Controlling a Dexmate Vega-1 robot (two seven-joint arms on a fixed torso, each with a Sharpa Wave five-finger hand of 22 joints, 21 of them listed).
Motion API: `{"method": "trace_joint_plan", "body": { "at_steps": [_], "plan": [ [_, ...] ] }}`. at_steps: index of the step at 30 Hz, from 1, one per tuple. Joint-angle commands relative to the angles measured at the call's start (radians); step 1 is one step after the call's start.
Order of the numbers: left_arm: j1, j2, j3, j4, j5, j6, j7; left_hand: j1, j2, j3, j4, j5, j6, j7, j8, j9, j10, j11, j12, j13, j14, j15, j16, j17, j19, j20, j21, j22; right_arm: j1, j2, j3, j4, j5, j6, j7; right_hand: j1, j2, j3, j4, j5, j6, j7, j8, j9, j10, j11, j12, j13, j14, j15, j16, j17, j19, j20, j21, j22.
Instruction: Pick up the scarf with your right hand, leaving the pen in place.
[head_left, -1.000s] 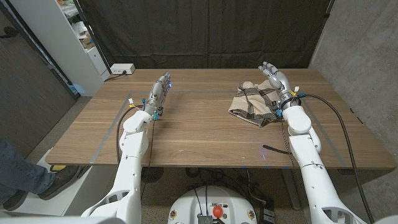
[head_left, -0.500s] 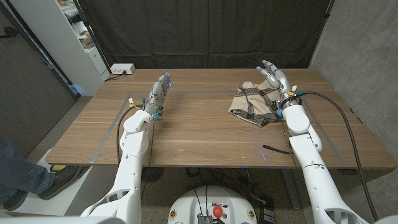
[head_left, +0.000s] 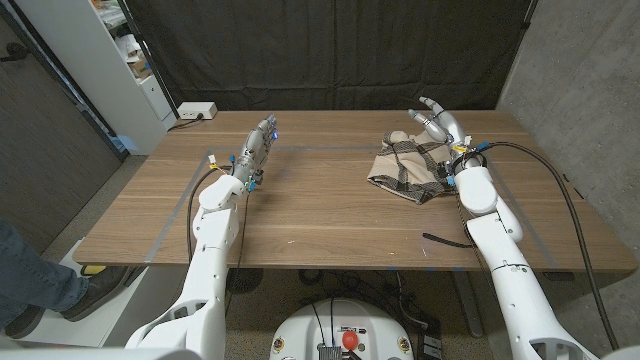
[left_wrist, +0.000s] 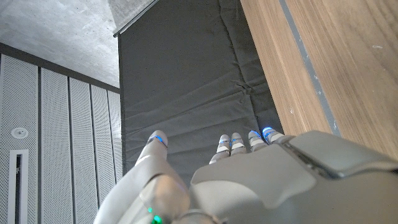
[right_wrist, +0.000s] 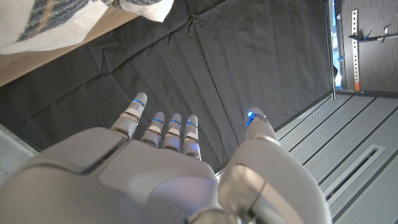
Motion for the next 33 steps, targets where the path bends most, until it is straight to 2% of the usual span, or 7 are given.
{"method": "trace_joint_plan", "body": {
  "at_steps": [1,6,10,13,23,33],
  "plan": [
    [-0.012,0.009,0.002,0.013,0.010,0.002,-0.008,0.007,0.008,0.001,-0.007,-0.003,-0.007,-0.005,0.002,0.003,-0.010,-0.002,-0.002,0.005,-0.051,-0.004,-0.002,0.001,-0.102,-0.003,0.000,0.005,-0.009,-0.030,-0.032,-0.041,-0.121,-0.055,-0.044,0.001,-0.018,-0.008,-0.003,0.011,-0.011,-0.015,-0.011,0.003,-0.002,-0.008,-0.001,0.006,-0.001,0.008,0.006,0.005,0.003,0.024,0.007,0.003],
    [-0.017,0.010,0.001,0.022,0.010,-0.001,-0.011,0.008,0.011,0.001,-0.008,-0.004,-0.004,-0.007,0.003,0.003,-0.009,-0.001,-0.002,0.006,-0.049,-0.004,-0.001,0.001,-0.102,-0.003,0.001,0.006,-0.012,-0.043,-0.052,-0.062,-0.188,-0.088,-0.068,0.000,-0.027,-0.012,-0.004,0.018,-0.034,-0.021,-0.017,0.003,-0.017,-0.002,-0.005,0.006,-0.010,0.011,0.003,0.004,0.007,0.030,0.007,0.004],
    [-0.021,0.009,0.000,0.029,0.010,-0.002,-0.011,0.008,0.012,0.001,-0.009,-0.004,-0.003,-0.008,0.003,0.003,-0.009,-0.001,-0.002,0.006,-0.050,-0.006,-0.001,0.001,-0.104,0.000,0.001,0.006,-0.013,-0.054,-0.067,-0.073,-0.228,-0.109,-0.081,0.001,-0.035,-0.015,-0.005,0.026,-0.042,-0.023,-0.017,0.003,-0.031,0.026,-0.007,0.007,-0.016,0.014,0.001,0.004,0.007,0.033,0.006,0.004],
    [-0.024,0.009,-0.002,0.034,0.011,-0.007,-0.012,0.008,0.013,0.001,-0.009,-0.004,-0.003,-0.008,0.003,0.003,-0.009,-0.001,-0.002,0.006,-0.050,-0.005,-0.001,0.001,-0.105,0.001,0.001,0.006,-0.012,-0.059,-0.076,-0.077,-0.246,-0.123,-0.086,-0.002,-0.043,-0.020,-0.005,0.031,-0.049,-0.024,-0.018,0.004,-0.038,0.035,-0.007,0.007,-0.028,0.013,-0.002,0.004,0.002,0.035,0.004,0.004],
    [-0.035,0.009,-0.008,0.053,0.009,-0.017,-0.016,0.009,0.015,0.001,-0.010,-0.004,-0.001,-0.008,0.003,0.003,-0.009,-0.001,-0.001,0.006,-0.049,-0.006,0.000,0.001,-0.107,0.006,0.002,0.006,-0.008,-0.081,-0.113,-0.103,-0.332,-0.181,-0.100,-0.014,-0.067,-0.035,-0.003,0.047,-0.061,-0.027,-0.017,0.004,-0.052,0.042,-0.005,0.008,-0.053,0.021,-0.007,0.004,-0.028,0.037,-0.005,0.004],
    [-0.045,0.008,-0.009,0.068,0.015,-0.022,-0.017,0.009,0.017,0.001,-0.011,-0.005,0.000,-0.007,0.003,0.003,-0.010,-0.002,-0.002,0.006,-0.051,-0.007,0.000,0.002,-0.106,-0.004,0.003,0.006,-0.004,-0.098,-0.145,-0.127,-0.411,-0.252,-0.094,-0.014,-0.079,-0.043,-0.004,0.063,-0.070,-0.026,-0.016,0.004,-0.071,0.050,-0.007,0.009,-0.072,0.030,-0.010,0.003,-0.050,0.037,-0.008,0.004]
  ]
}}
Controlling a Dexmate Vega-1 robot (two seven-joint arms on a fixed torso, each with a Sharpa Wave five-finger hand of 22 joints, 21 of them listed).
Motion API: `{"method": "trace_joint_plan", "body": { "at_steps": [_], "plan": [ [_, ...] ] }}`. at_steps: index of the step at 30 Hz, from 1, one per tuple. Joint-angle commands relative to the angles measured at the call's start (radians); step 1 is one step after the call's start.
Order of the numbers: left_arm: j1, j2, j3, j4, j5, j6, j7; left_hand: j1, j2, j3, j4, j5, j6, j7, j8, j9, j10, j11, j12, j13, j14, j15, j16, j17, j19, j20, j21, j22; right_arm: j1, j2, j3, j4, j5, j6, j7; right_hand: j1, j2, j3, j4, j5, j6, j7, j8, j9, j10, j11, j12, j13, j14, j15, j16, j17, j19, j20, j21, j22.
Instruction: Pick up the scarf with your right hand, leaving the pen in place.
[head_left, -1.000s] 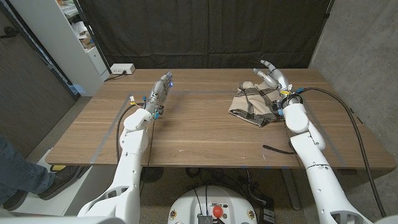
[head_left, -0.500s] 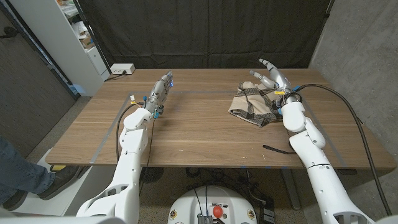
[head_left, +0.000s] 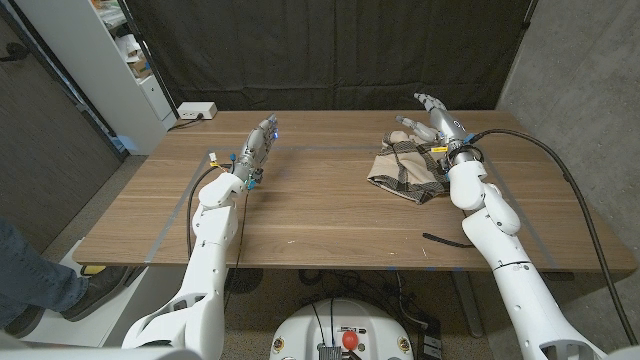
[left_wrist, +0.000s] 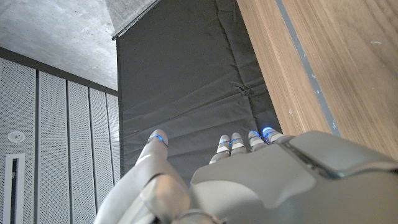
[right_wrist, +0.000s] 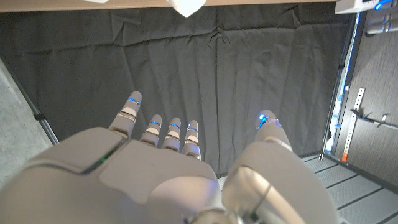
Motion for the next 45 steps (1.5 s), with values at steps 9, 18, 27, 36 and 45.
{"method": "trace_joint_plan", "body": {
  "at_steps": [9,18,27,36,45],
  "plan": [
    [-0.022,-0.003,-0.006,0.034,0.008,-0.014,-0.002,0.000,0.009,0.001,-0.004,-0.005,0.005,-0.003,0.003,0.003,-0.008,-0.002,-0.002,0.006,-0.050,-0.009,0.001,0.002,-0.107,-0.003,0.004,0.006,0.009,-0.037,-0.066,-0.045,-0.146,-0.131,0.011,0.002,-0.012,-0.011,-0.001,0.020,-0.018,0.001,-0.003,0.004,-0.021,0.001,0.002,0.004,-0.018,0.008,-0.003,0.003,-0.023,0.006,-0.004,0.004],
    [-0.031,-0.004,-0.009,0.055,0.010,-0.017,-0.006,0.000,0.010,0.000,-0.005,-0.006,0.006,-0.006,0.003,0.003,-0.005,-0.004,0.000,0.006,-0.050,-0.010,0.001,0.002,-0.108,-0.002,0.004,0.006,0.022,-0.053,-0.099,-0.065,-0.218,-0.211,0.075,0.000,-0.019,-0.016,-0.001,0.029,-0.021,0.001,-0.001,0.004,-0.030,0.000,0.002,0.005,-0.017,0.014,0.000,0.003,-0.032,0.007,-0.003,0.005],
    [-0.038,-0.003,-0.014,0.063,0.011,-0.018,-0.013,0.000,0.011,0.000,-0.006,-0.006,0.008,-0.006,0.003,0.003,-0.005,-0.006,0.000,0.006,-0.050,-0.010,0.001,0.002,-0.109,-0.001,0.004,0.006,0.037,-0.059,-0.122,-0.083,-0.258,-0.270,0.141,-0.002,-0.024,-0.023,-0.001,0.038,-0.034,0.001,-0.004,0.004,-0.046,0.009,0.000,0.005,-0.025,0.022,0.000,0.002,-0.040,0.007,-0.002,0.006],
    [-0.041,-0.004,-0.017,0.075,0.016,-0.025,-0.012,0.000,0.012,-0.001,-0.007,-0.006,0.010,-0.005,0.004,0.003,-0.006,-0.005,-0.001,0.006,-0.049,-0.009,0.002,0.002,-0.110,0.003,0.005,0.006,0.067,-0.061,-0.163,-0.110,-0.342,-0.375,0.286,-0.006,-0.033,-0.045,0.002,0.068,-0.122,0.013,-0.017,0.003,-0.118,0.018,-0.006,0.004,-0.070,0.037,-0.006,0.000,-0.063,0.007,0.001,0.007],
    [-0.048,-0.002,-0.020,0.085,0.016,-0.027,-0.020,0.000,0.013,-0.001,-0.008,-0.007,0.015,-0.006,0.005,0.003,-0.006,-0.005,-0.001,0.006,-0.048,-0.010,0.002,0.002,-0.110,0.005,0.005,0.006,0.083,-0.059,-0.179,-0.106,-0.369,-0.406,0.327,-0.009,-0.033,-0.058,0.005,0.082,-0.167,0.024,-0.018,0.003,-0.160,0.017,-0.005,0.003,-0.087,0.043,-0.004,0.000,-0.078,0.007,0.002,0.007]
  ]
}}
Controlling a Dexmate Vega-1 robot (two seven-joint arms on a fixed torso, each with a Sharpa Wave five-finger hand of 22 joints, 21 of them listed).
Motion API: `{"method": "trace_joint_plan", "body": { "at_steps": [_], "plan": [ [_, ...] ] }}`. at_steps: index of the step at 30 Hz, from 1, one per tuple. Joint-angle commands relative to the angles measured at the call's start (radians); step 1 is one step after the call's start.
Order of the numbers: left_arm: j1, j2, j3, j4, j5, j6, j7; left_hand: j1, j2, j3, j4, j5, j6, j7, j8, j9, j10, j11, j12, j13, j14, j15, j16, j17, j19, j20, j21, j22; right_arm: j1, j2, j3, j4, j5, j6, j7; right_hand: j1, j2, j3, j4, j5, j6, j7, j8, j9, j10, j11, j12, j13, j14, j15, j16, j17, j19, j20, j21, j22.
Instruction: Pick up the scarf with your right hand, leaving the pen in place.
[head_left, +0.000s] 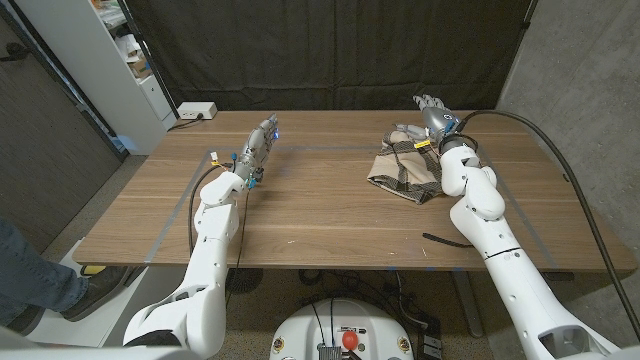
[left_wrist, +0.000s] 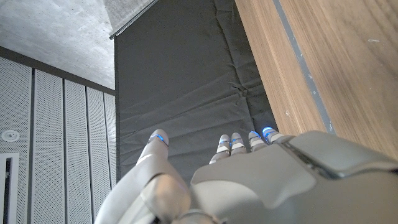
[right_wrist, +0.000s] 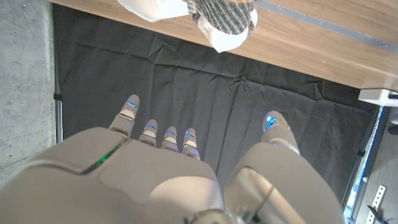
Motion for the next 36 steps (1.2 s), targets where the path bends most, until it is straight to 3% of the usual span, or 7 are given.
{"method": "trace_joint_plan", "body": {
  "at_steps": [1,8,14,36],
  "plan": [
    [-0.007,0.001,-0.004,0.012,0.004,-0.003,-0.006,0.004,0.009,0.003,-0.004,-0.007,0.004,-0.002,0.005,0.003,-0.005,-0.006,0.000,0.006,-0.047,-0.004,0.002,0.002,-0.110,0.005,0.005,0.006,0.025,-0.002,-0.029,-0.007,-0.053,-0.066,0.090,-0.002,-0.002,-0.009,-0.001,0.007,-0.014,0.000,-0.004,0.003,-0.011,-0.002,0.003,0.003,-0.010,0.002,0.000,0.002,-0.009,0.006,0.006,0.003],
    [-0.009,0.001,-0.005,0.018,0.010,-0.003,-0.005,0.004,0.010,0.003,-0.005,-0.007,0.006,0.000,0.005,0.003,-0.006,-0.005,-0.001,0.006,-0.047,-0.003,0.002,0.002,-0.111,0.006,0.005,0.006,0.048,-0.001,-0.041,-0.006,-0.075,-0.100,0.168,-0.003,-0.003,-0.015,0.000,0.012,-0.034,0.007,-0.004,0.003,-0.022,0.003,0.005,0.003,-0.014,0.011,0.002,0.001,-0.007,0.005,0.009,0.003],
    [-0.019,0.001,-0.009,0.039,0.008,-0.009,-0.009,0.004,0.011,0.002,-0.005,-0.007,0.007,0.000,0.005,0.003,-0.007,-0.006,-0.001,0.006,-0.048,-0.004,0.002,0.002,-0.112,0.008,0.005,0.006,0.073,0.004,-0.061,0.006,-0.108,-0.137,0.235,-0.008,-0.003,-0.031,0.003,0.021,-0.074,0.018,-0.002,0.002,-0.078,0.015,-0.001,0.002,-0.050,0.018,-0.005,0.001,0.000,0.006,0.015,0.004],
    [-0.028,-0.002,-0.017,0.059,0.017,-0.011,-0.011,0.004,0.014,0.001,-0.007,-0.008,0.012,0.003,0.006,0.004,-0.014,-0.002,-0.003,0.006,-0.063,0.002,-0.003,0.002,-0.122,0.016,0.003,0.006,0.124,0.017,-0.083,0.065,-0.130,-0.186,0.313,-0.011,-0.002,-0.048,0.005,0.029,-0.123,0.036,-0.003,0.001,-0.109,0.031,0.005,0.001,-0.066,0.031,0.000,-0.001,0.010,0.006,0.018,0.005]
  ]
}}
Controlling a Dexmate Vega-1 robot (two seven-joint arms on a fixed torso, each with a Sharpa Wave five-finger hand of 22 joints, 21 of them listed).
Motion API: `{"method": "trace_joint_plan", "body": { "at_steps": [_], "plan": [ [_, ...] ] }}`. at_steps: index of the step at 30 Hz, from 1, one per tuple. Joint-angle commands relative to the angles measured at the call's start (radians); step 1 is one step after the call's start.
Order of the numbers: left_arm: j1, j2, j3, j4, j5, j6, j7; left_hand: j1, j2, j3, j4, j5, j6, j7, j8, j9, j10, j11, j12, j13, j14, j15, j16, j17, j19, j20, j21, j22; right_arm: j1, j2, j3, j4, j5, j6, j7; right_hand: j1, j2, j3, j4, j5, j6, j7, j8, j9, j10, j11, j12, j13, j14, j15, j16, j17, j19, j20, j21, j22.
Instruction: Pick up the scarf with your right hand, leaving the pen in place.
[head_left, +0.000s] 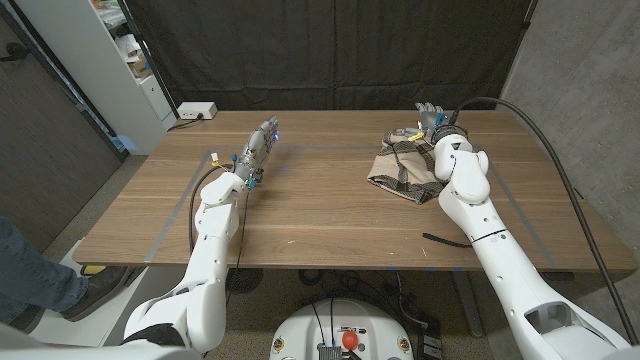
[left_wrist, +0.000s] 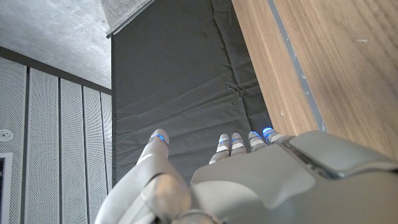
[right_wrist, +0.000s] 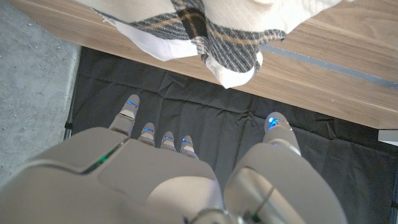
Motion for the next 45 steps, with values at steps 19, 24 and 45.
{"method": "trace_joint_plan", "body": {
  "at_steps": [19,24,45],
  "plan": [
    [0.006,-0.006,-0.004,-0.005,0.010,0.006,0.004,-0.001,0.012,0.000,-0.008,0.000,0.009,0.002,0.006,0.004,-0.009,0.004,-0.003,0.006,-0.062,0.003,-0.001,0.003,-0.124,0.007,0.004,0.001,0.035,0.011,-0.029,0.073,-0.005,-0.051,0.052,-0.005,0.003,-0.017,0.000,0.012,-0.037,0.006,0.000,0.003,-0.044,0.017,0.008,0.003,-0.011,0.010,0.006,-0.002,0.015,0.004,0.012,0.006],
    [0.008,-0.006,-0.004,-0.006,0.009,0.009,0.005,-0.001,0.012,0.000,-0.008,0.000,0.010,0.002,0.006,0.004,-0.009,0.004,-0.003,0.006,-0.062,0.003,-0.001,0.003,-0.124,0.006,0.004,0.001,0.037,0.009,-0.032,0.080,-0.003,-0.054,0.052,-0.004,0.004,-0.018,0.000,0.013,-0.038,0.007,0.002,0.003,-0.045,0.018,0.009,0.003,-0.012,0.010,0.006,-0.003,0.016,0.004,0.012,0.006],
    [0.002,-0.004,0.001,0.002,0.015,0.016,-0.001,-0.001,0.015,-0.001,-0.010,0.000,0.014,0.002,0.006,0.004,-0.008,0.004,-0.002,0.006,-0.061,0.003,0.001,0.003,-0.126,0.008,0.005,0.002,0.056,0.000,-0.051,0.118,-0.008,-0.069,0.064,0.001,0.006,-0.026,-0.002,0.016,-0.019,0.003,0.015,0.003,-0.039,0.018,0.016,0.002,-0.016,0.011,0.008,-0.003,0.018,0.005,0.011,0.005]
  ]
}}
